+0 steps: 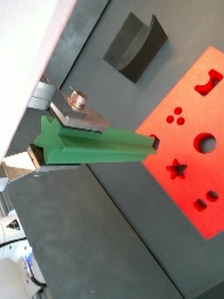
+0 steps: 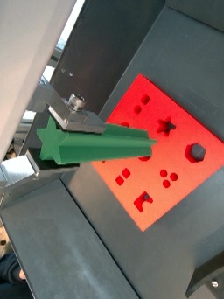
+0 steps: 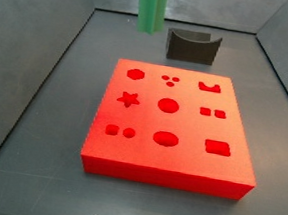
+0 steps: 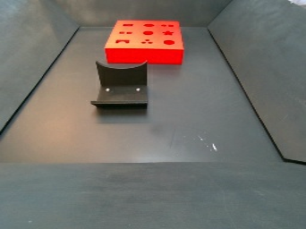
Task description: Insert the star object.
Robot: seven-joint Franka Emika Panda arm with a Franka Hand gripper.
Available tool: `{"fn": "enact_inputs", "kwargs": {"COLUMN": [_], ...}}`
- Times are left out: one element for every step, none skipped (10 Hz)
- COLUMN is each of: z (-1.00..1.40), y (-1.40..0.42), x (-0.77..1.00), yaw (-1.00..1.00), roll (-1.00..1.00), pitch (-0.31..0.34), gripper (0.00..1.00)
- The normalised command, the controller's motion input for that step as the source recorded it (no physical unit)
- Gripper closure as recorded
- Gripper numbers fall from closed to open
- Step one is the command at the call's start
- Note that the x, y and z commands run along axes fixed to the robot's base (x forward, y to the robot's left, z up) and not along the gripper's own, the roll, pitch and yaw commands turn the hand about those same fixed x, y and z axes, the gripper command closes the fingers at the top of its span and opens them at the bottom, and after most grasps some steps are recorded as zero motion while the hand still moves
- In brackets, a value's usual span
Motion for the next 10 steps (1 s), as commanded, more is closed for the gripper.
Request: {"fn": "enact_inputs", "kwargs": {"z": [-0.03, 0.0, -0.01, 0.0, 0.0, -0.29, -0.34, -0.3, -0.33, -0.35], "y": [0.0, 0.0, 0.0, 0.0, 0.0, -0.06, -0.32, -0.27, -0.17, -0.12], "x": [0.0, 0.0, 0.0, 0.0, 0.01, -0.03, 0.0, 0.0, 0.0, 0.0], "yaw": [0.0, 0.0, 0.0, 0.0, 0.0, -0.18, -0.74, -0.87, -0.94, -0.94], "roll": [0.0, 0.0, 0.0, 0.0, -0.02, 0.0, -0.06, -0.02, -0.03, -0.05], "pitch": [0.0, -0.006, -0.011, -0.01, 0.0, -0.013, 0.0, 0.0, 0.0, 0.0], "gripper": [1.0, 1.0, 1.0, 1.0, 1.0, 1.0, 1.0, 1.0, 1.0, 1.0]}}
